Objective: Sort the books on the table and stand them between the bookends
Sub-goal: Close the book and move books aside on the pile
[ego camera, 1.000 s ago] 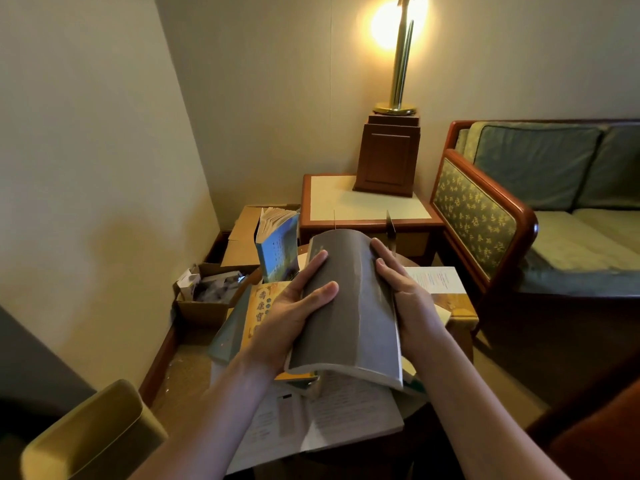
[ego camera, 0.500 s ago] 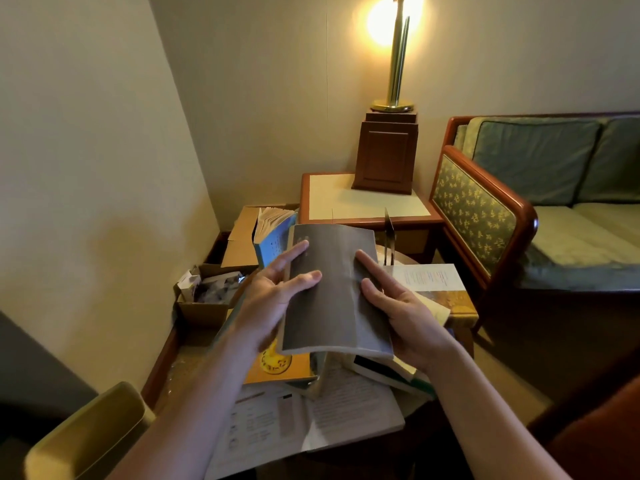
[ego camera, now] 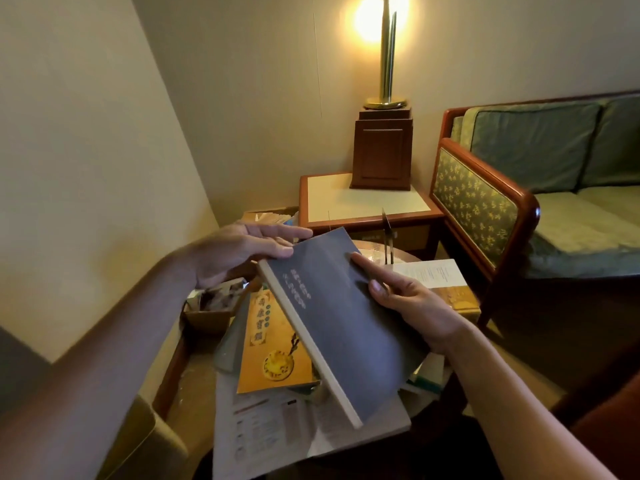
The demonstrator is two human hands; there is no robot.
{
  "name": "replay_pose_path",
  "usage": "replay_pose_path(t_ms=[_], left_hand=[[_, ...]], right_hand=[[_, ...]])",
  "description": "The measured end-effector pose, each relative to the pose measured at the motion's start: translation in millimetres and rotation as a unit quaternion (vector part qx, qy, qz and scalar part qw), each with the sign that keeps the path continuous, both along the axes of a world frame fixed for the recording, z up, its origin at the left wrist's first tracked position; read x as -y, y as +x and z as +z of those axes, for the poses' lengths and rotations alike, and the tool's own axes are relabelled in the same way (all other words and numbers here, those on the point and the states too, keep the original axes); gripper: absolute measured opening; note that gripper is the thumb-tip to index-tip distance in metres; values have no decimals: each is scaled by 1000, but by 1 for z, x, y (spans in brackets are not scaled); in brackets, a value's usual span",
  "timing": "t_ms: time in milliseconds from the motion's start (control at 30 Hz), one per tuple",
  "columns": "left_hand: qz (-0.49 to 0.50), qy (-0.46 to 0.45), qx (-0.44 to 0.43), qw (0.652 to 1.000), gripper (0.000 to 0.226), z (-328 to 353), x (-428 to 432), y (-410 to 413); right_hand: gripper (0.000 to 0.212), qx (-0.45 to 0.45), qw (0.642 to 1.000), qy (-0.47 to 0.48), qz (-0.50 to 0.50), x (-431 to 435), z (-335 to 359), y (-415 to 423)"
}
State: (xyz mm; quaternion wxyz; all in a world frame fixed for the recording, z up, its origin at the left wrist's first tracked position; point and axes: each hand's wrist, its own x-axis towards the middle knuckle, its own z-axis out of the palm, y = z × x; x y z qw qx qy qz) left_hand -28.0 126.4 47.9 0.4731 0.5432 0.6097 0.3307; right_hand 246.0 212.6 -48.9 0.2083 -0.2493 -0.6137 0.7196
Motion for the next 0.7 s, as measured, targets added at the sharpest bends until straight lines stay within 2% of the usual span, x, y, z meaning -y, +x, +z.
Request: replay_pose_path(t_ms=[33,133,200,300,400,467,567,700], left_hand=[[-20,-38,-21,999,57,3,-2,-1],[-66,-137,-50,987,34,5,-12,3],[-94,-183,-64,977,37,5,-17,7],[-77,-180,-82,977,37,4,-23,7],[-36,-148,-122,981,33,0,-29,3],[-16,-132,-155,979,31,1,-31,1],[23,-101,-233,967,30,5,-34,-7],[97,-64,-293,949,27,14,-45,-18]], right_hand=[[43,5,1000,7,9,0,0,0],[45,19,999,45,23,-2,-4,-7],[45,30,997,60,28,-3,-6,-13],[44,43,997,57,16,-9,-13,-22],[50,91,986,133,-47,-24,-30,-32],[50,139,956,217,-140,-35,-47,-38],[48,231,884,327,-241,-53,-75,-40],[55,422,773,446,-160,-71,-103,-44]])
